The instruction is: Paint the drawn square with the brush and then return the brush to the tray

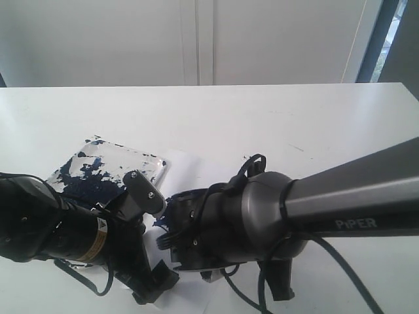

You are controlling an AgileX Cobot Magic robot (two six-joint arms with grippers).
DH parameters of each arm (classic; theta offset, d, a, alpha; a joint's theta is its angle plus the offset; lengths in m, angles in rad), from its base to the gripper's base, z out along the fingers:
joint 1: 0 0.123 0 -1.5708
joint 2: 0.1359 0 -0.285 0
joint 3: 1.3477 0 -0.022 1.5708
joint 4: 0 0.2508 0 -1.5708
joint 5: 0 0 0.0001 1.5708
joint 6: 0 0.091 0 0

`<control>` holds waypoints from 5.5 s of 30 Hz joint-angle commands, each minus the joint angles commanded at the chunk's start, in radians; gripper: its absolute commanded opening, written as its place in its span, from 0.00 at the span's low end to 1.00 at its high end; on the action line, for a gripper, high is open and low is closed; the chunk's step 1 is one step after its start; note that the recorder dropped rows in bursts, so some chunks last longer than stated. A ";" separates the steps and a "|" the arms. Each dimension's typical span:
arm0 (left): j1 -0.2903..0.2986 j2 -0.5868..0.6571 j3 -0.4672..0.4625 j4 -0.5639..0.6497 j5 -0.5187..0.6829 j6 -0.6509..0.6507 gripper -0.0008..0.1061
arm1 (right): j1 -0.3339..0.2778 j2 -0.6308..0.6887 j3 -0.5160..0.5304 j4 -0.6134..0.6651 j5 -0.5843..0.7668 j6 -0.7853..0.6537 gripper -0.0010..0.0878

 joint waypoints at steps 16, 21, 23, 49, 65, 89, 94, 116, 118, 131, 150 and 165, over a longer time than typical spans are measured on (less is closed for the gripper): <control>0.000 0.000 0.000 0.000 -0.011 0.000 0.95 | -0.051 0.011 0.000 -0.087 0.000 0.031 0.01; 0.000 0.000 0.000 0.000 -0.013 0.000 0.95 | -0.091 0.013 0.000 -0.123 0.000 0.056 0.01; 0.000 0.000 0.000 0.000 -0.014 0.000 0.95 | -0.100 0.013 0.000 -0.128 0.000 0.057 0.01; 0.000 -0.242 -0.002 -0.151 0.151 0.158 0.95 | -0.109 -0.060 -0.030 -0.169 0.000 0.260 0.01; 0.000 -0.705 0.048 -0.322 0.618 0.150 0.95 | -0.109 -0.147 -0.026 -0.091 -0.209 0.398 0.01; 0.000 -0.918 0.251 -0.384 0.624 0.063 0.95 | -0.279 -0.111 -0.030 -0.246 -0.909 0.527 0.01; 0.000 -0.918 0.251 -0.384 0.624 0.063 0.95 | -0.279 -0.010 -0.030 -0.264 -0.924 0.527 0.01; 0.000 -0.918 0.251 -0.384 0.607 0.048 0.95 | -0.279 -0.001 -0.030 -0.239 -1.159 0.553 0.34; 0.000 -0.918 0.251 -0.384 0.610 0.048 0.95 | -0.279 -0.001 -0.030 -0.239 -1.159 0.553 0.39; 0.000 -0.918 0.251 -0.371 0.617 0.056 0.95 | -0.279 -0.296 -0.030 -0.229 -1.158 0.858 0.16; 0.000 -0.918 0.251 -0.380 0.482 0.037 0.95 | -0.279 -0.707 0.085 -0.032 -0.636 0.951 0.01; 0.000 -0.918 0.251 -0.384 0.474 0.036 0.05 | -0.279 -1.135 0.290 0.131 -0.584 0.951 0.01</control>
